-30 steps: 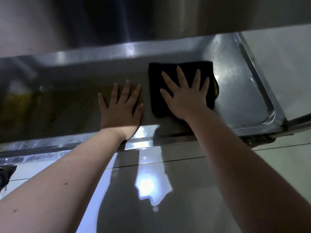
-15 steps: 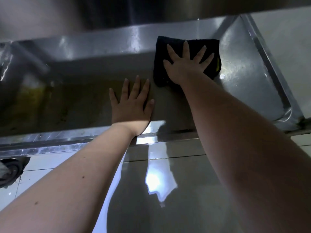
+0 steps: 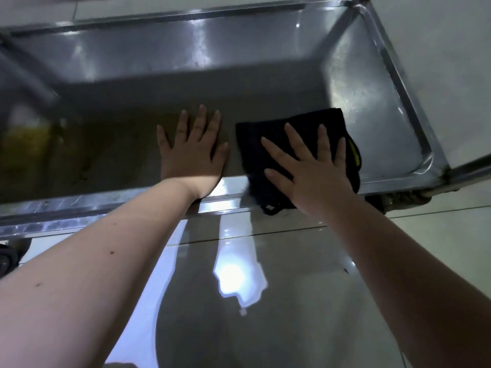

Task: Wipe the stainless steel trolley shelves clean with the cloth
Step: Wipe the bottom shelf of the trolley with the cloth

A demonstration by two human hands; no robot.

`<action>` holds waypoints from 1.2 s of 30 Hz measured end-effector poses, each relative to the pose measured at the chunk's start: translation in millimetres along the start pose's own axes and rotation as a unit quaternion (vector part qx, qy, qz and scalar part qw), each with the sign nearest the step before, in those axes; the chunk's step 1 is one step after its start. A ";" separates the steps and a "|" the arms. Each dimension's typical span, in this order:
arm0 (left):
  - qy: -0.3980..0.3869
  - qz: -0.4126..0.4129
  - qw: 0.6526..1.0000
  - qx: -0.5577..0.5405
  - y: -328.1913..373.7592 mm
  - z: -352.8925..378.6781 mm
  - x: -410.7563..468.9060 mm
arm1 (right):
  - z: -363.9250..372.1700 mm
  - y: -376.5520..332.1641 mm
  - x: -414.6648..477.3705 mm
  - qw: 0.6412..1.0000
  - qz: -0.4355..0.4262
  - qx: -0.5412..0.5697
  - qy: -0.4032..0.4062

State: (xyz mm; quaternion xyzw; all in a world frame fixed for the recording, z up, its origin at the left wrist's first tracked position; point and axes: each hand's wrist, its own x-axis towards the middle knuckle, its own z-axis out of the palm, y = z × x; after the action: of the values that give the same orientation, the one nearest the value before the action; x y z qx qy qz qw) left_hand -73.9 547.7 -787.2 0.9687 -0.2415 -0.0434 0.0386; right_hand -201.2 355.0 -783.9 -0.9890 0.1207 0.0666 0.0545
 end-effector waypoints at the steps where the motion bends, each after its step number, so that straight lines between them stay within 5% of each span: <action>1: 0.000 0.000 1.000 -0.001 -0.3 -0.6 0.0 | -1.9 23.4 -2.2 1.000 0.012 -0.011 0.001; 5: 0.009 -0.003 1.000 0.001 0.2 1.5 2.2 | -20.2 110.5 -14.4 0.992 0.124 -0.011 -0.034; 9: 0.022 -0.001 1.000 0.006 2.6 5.4 1.1 | -20.5 98.7 -8.4 0.984 0.174 -0.006 -0.047; 16: 0.017 0.005 1.000 0.002 -2.6 3.9 -0.9 | 1.0 -66.1 0.9 1.000 -0.018 -0.003 -0.007; 24: 0.013 0.006 1.000 0.012 2.4 3.9 1.5 | -26.0 101.5 -37.0 0.991 0.124 -0.010 -0.050; 36: 0.007 0.010 1.000 0.011 1.4 2.2 -1.3 | -41.1 114.3 158.0 0.982 0.186 0.024 -0.040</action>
State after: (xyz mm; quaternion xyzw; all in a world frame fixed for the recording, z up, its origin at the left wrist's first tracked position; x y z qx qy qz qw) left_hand -75.9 546.9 -789.2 0.9669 -0.2513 -0.0338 0.0295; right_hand -72.5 203.0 -776.8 -0.9443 0.3014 0.1125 0.0698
